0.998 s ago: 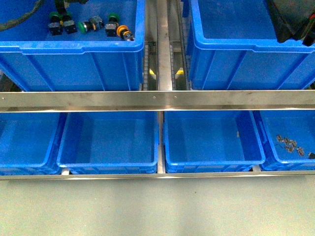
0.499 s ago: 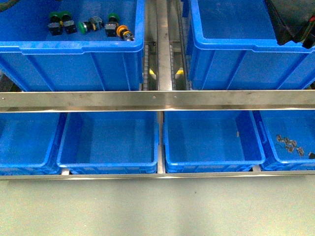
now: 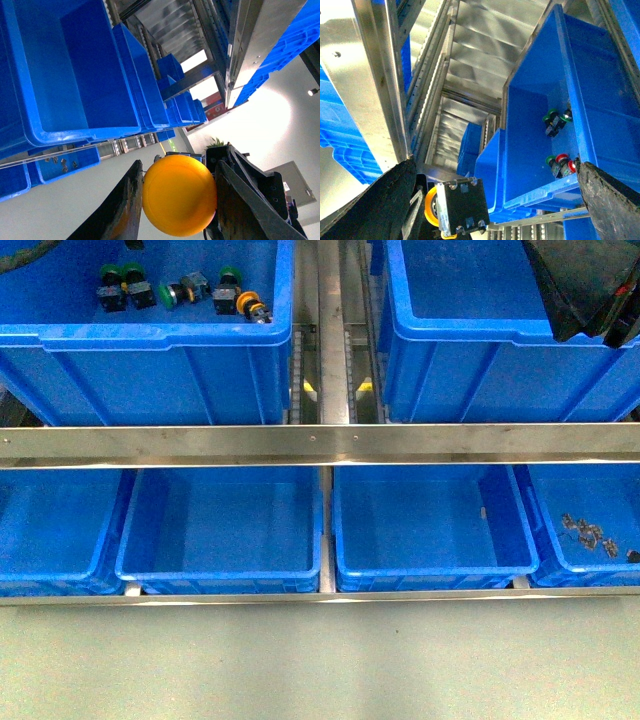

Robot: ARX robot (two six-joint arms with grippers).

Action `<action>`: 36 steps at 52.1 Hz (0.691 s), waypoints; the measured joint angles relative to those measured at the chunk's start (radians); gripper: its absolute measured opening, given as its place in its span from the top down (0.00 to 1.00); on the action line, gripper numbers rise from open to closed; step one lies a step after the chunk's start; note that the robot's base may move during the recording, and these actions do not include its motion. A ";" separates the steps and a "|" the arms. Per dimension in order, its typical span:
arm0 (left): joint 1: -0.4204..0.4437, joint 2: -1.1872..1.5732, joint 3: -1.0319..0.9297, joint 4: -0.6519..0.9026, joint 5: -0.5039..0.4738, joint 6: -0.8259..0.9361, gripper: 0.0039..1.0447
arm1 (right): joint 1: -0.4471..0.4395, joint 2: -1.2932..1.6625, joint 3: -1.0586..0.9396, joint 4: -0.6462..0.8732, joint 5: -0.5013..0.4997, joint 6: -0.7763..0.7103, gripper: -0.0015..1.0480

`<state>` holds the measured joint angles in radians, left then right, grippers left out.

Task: Pick red and yellow buttons and place in box

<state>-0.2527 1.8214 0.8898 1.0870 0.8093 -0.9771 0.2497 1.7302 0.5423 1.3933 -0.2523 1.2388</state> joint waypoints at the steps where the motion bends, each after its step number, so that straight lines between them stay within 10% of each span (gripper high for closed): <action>1: 0.000 0.000 0.000 -0.001 0.000 0.000 0.69 | 0.001 0.002 0.000 0.000 0.000 0.000 0.07; 36: 0.014 -0.006 0.000 -0.040 0.002 0.016 0.69 | 0.066 0.079 0.130 0.000 0.047 0.030 0.07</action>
<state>-0.2382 1.8153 0.8898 1.0473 0.8116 -0.9607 0.3157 1.8088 0.6727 1.3933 -0.2050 1.2690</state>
